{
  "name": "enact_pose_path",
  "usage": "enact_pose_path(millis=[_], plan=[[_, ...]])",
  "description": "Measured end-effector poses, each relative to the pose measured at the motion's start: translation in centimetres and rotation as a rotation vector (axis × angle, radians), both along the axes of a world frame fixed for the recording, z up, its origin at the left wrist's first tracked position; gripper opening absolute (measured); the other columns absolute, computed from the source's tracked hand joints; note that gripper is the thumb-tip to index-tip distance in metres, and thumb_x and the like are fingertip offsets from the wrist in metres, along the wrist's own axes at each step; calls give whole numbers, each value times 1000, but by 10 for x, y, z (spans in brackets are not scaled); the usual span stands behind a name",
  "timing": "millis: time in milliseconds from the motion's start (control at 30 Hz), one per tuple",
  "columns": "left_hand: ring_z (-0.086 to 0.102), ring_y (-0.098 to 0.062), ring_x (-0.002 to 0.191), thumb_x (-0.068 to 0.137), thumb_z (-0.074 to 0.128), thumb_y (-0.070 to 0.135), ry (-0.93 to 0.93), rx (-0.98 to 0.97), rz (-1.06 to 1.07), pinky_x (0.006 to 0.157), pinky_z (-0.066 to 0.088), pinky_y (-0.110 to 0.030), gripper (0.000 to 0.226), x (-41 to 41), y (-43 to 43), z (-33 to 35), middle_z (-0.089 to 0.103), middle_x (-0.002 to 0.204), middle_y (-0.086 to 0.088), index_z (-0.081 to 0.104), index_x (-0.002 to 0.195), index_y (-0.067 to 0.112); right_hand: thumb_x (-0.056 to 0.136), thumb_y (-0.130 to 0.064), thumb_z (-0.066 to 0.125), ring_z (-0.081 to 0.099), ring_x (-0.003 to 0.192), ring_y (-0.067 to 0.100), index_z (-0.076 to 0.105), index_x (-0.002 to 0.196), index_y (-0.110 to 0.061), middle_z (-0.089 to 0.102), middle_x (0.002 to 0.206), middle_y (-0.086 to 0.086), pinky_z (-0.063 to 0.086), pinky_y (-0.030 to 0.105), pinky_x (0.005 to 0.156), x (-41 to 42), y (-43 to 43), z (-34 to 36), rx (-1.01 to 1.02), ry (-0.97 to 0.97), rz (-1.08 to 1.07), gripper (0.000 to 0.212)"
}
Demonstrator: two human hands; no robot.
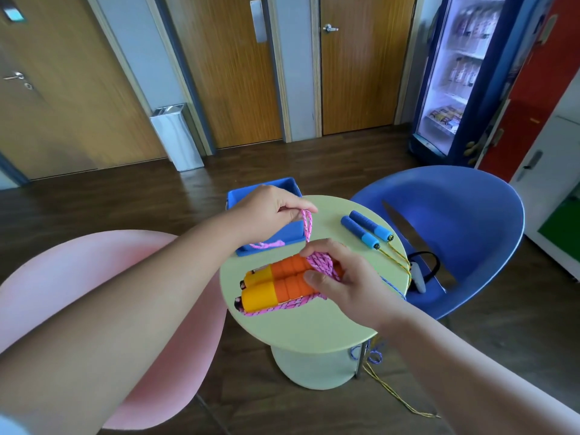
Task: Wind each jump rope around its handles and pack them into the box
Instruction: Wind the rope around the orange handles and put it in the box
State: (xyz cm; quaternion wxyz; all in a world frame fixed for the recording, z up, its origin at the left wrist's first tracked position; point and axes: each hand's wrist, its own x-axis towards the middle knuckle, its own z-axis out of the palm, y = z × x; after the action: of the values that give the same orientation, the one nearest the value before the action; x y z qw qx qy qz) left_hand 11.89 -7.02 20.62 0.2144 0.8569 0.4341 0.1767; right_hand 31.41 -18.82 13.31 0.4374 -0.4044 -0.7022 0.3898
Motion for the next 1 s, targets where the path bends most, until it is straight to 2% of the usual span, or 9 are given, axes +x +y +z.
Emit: enact_pose_path(millis=[67,200,333,433,667,767,867,933,1000], plan=[[70,4,95,99,69,25,-55,-92,28,82,51,-17,21,-7,5,1,77,100,21,78,113,37,94,-26,66,64,89,29,62,118,-29,63,110,6,58,51,75,2,-1,2,-14,70,-3,25],[53,1,56,86,72,45,-222,-380,142,54,45,-18,33,-24,10,-17,66,69,11,79,114,28,99,-11,64,59,77,25,61,118,-14,61,98,8,55,44,63,2,2,14,19,206,-20,19],[64,-1,53,98,69,36,-197,-586,326,83,61,-26,22,-36,-8,-62,66,78,-22,77,90,18,101,3,57,57,65,0,54,120,3,57,90,5,46,13,56,-4,16,28,11,317,-64,20],[53,-14,61,106,54,40,-206,-604,103,66,53,-29,22,-1,-50,-74,62,74,-2,75,104,33,101,-4,59,55,64,2,56,120,-8,55,90,1,46,15,57,-9,31,33,4,381,-180,19],[32,-13,50,112,42,24,-416,-921,3,55,36,-28,26,44,-120,-67,38,59,5,61,99,10,97,-22,68,59,89,7,56,114,-34,60,99,-18,49,26,76,4,60,4,53,94,-368,24],[28,-11,47,111,43,26,-564,-899,-11,53,35,-26,27,40,-120,-26,34,58,5,56,93,11,99,-36,61,59,98,13,59,110,-34,64,98,-19,51,38,83,10,56,-15,95,-47,-350,11],[26,-10,45,109,44,28,-728,-802,61,49,36,-24,30,25,-106,7,31,57,5,56,88,10,100,-58,42,57,94,22,63,112,-23,65,90,-9,49,47,81,13,40,-25,127,-51,-288,43],[26,-11,45,109,45,28,-776,-733,130,48,36,-25,34,13,-92,16,32,56,5,57,84,9,90,-72,53,59,96,21,62,114,-26,64,99,-8,51,41,79,11,33,-25,102,-38,-258,52],[28,-13,46,108,49,28,-756,-645,202,49,35,-27,36,-1,-78,17,35,55,4,59,81,7,81,-60,75,58,100,12,62,113,-32,63,106,-15,51,35,81,9,32,-25,93,-60,-298,45]])
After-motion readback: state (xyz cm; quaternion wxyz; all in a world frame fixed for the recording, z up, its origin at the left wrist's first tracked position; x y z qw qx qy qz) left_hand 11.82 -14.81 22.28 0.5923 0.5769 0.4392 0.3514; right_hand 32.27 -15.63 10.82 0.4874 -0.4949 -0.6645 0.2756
